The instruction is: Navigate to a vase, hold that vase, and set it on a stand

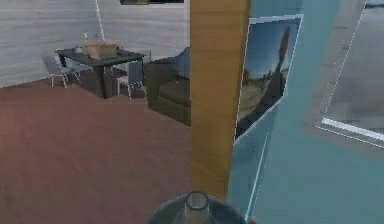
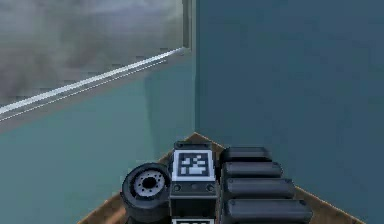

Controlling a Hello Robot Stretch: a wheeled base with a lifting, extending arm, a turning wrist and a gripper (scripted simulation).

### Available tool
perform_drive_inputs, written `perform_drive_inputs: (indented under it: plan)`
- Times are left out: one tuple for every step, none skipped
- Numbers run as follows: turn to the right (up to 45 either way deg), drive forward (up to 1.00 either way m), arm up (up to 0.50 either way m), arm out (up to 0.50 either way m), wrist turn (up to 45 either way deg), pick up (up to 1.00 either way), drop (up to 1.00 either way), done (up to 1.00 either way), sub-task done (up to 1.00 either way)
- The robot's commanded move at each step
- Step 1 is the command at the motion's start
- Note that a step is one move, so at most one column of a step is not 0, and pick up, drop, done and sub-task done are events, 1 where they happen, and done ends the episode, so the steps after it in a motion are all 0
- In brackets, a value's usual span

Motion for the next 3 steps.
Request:
perform_drive_inputs:
  plan:
    - [-42.0,0.00,0.00,0.00,0.0,0.00,0.00,0.00,0.00]
    - [0.0,0.15,0.00,0.00,0.0,0.00,0.00,0.00,0.00]
    - [-9.0,0.00,0.00,0.00,0.0,0.00,0.00,0.00,0.00]
